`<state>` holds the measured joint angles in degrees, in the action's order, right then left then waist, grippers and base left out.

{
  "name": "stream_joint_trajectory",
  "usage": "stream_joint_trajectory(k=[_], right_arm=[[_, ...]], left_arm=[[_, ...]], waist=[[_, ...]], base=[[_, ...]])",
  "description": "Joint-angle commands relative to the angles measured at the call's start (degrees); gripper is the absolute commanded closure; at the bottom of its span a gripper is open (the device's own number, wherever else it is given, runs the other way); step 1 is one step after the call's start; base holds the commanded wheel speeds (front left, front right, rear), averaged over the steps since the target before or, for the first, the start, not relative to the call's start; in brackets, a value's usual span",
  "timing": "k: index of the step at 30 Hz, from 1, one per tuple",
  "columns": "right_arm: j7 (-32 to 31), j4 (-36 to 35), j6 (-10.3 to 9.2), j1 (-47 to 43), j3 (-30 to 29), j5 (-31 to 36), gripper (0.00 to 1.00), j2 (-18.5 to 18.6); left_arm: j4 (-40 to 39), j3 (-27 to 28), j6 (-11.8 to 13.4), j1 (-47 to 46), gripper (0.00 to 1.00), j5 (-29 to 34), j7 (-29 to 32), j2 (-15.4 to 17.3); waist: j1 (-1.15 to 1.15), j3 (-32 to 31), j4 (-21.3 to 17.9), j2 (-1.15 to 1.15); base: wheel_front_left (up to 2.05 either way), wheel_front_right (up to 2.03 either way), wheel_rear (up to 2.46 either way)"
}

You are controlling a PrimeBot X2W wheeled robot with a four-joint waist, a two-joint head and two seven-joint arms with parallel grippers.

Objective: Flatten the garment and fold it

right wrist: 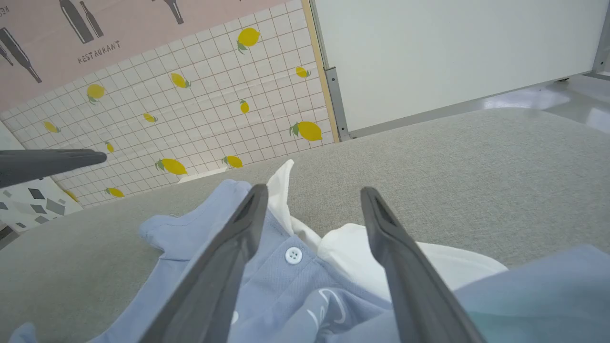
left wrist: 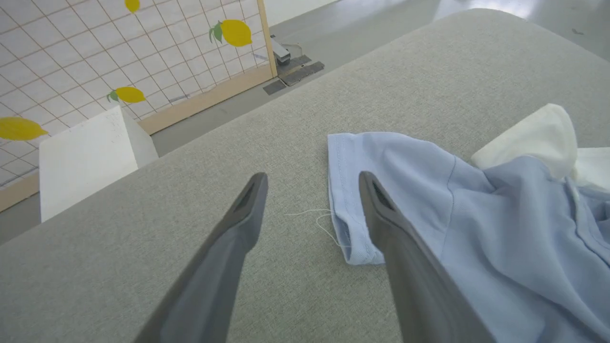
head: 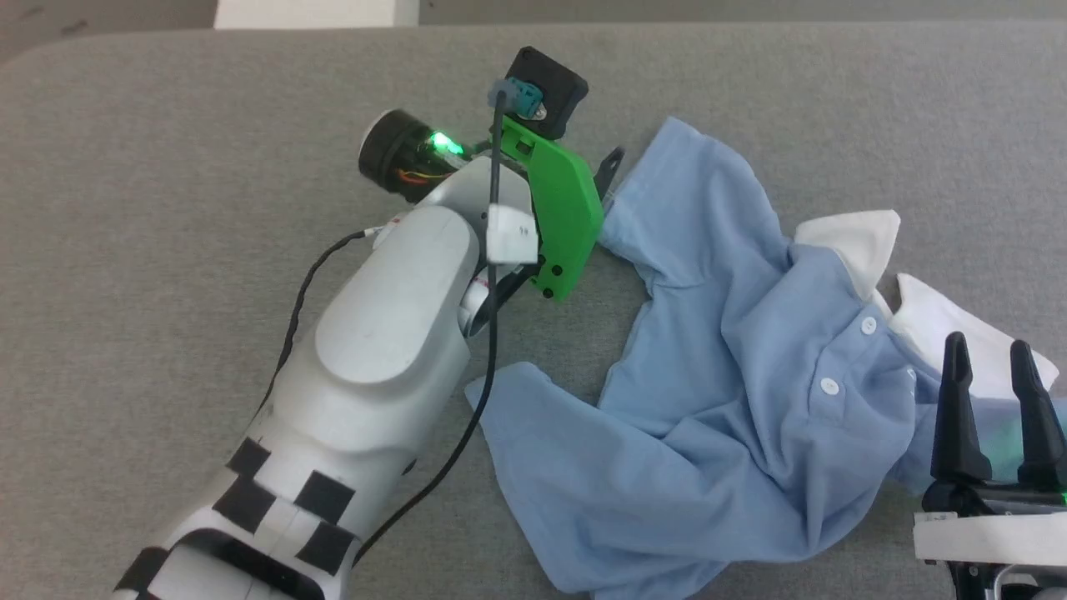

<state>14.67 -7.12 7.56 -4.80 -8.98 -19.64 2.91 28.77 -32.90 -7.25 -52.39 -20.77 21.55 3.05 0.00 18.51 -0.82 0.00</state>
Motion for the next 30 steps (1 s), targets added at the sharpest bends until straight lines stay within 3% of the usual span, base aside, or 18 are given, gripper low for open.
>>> stream_joint_trajectory(k=[1, 9, 14, 16, 17, 25, 30], right_arm=[[0.32, 0.09, -0.08, 1.18, 0.32, 0.00, 0.00, -0.03], [0.32, -0.21, -0.08, 2.91, 0.93, 0.16, 0.00, -0.03], [0.32, -0.27, -0.08, 3.77, 1.13, -0.18, 0.00, -0.03], [0.32, -0.40, -0.08, 4.20, 1.14, -0.44, 0.00, -0.03], [0.32, -0.45, -0.08, 4.36, 1.05, -0.54, 0.00, -0.03], [0.32, -0.67, -0.08, 4.32, -1.02, -0.28, 0.00, -0.03], [0.32, -0.26, -0.08, 2.96, -1.28, 0.33, 0.00, -0.03]], left_arm=[[1.63, -1.10, 0.24, -1.10, 0.00, -2.39, 2.06, -0.12], [6.67, -8.17, 4.43, -3.39, 0.00, -12.12, 9.20, -0.16], [10.74, -10.64, 7.92, -4.61, 0.00, -12.56, 10.23, -0.16], [12.84, -11.14, 8.48, -4.87, 0.70, -12.28, 10.47, -0.16], [13.82, -11.29, 8.39, -4.85, 1.00, -12.30, 10.26, -0.16], [14.78, -8.37, 6.17, -5.14, 1.00, -15.90, 3.05, 0.03], [12.10, -3.39, 5.26, -2.16, 1.00, -19.28, -3.15, 4.24]], waist=[[0.00, 2.94, -2.60, 0.00], [0.00, 5.85, -5.57, 0.00], [0.00, 7.23, -6.94, 0.00], [0.00, 7.78, -7.36, 0.00], [0.00, 7.92, -7.44, 0.00], [0.00, 5.85, -3.85, 0.00], [0.00, 1.75, -0.36, 0.00]], base=[[0.00, 0.00, 0.00], [0.00, 0.00, 0.00], [0.00, 0.00, 0.00], [0.00, 0.00, 0.00], [0.00, 0.00, 0.00], [0.00, 0.00, 0.00], [0.00, 0.00, 0.00]])
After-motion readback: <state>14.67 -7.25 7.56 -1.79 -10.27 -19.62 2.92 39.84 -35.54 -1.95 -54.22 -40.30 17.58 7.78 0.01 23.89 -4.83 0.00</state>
